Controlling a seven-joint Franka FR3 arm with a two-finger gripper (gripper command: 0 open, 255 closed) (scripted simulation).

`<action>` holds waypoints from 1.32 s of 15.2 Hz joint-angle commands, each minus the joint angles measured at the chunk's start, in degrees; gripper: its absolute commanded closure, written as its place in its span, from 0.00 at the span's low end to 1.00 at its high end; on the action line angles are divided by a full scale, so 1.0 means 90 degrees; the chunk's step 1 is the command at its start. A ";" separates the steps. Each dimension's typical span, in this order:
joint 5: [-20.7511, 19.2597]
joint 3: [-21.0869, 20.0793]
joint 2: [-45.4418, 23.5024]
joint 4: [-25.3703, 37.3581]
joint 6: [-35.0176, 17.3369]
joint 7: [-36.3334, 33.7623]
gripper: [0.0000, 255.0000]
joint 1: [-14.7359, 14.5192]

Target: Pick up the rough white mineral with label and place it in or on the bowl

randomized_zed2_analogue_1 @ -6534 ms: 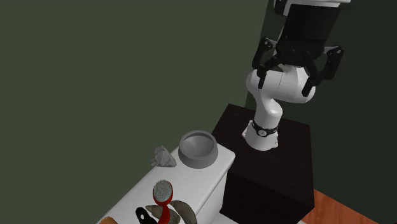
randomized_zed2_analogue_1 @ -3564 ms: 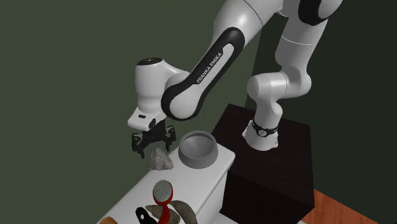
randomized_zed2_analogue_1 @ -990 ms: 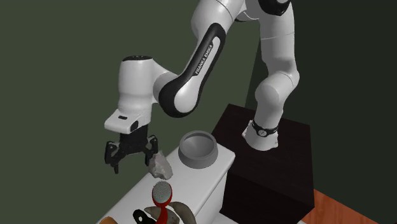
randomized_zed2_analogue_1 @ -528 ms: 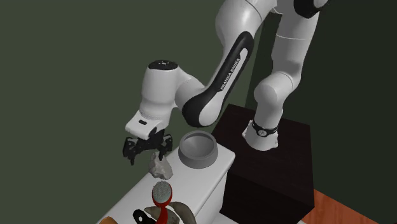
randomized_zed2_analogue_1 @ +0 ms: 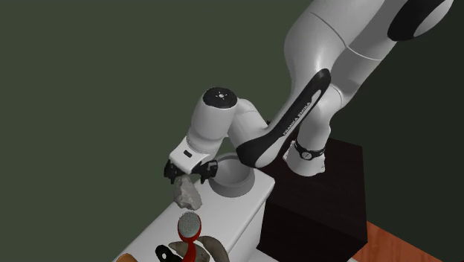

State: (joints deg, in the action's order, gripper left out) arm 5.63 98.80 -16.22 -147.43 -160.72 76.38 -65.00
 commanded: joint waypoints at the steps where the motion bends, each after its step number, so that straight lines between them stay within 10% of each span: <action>1: -0.0210 -0.0668 0.0090 0.0018 -0.0187 -0.0181 0.00 0.0708; 4: -0.0296 -0.1653 0.0123 0.0067 -0.0408 -0.0241 0.00 0.1735; 11: -0.0261 -0.1649 0.0112 0.0068 -0.0406 -0.0216 0.00 0.1726; 12: -0.0261 -0.1649 0.0112 0.0068 -0.0406 -0.0216 1.00 0.1726; 20: -0.0261 -0.1624 0.0112 0.0065 -0.0401 -0.0219 1.00 0.1697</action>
State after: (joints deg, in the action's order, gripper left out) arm 3.27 84.24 -15.22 -146.81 -164.32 74.42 -49.68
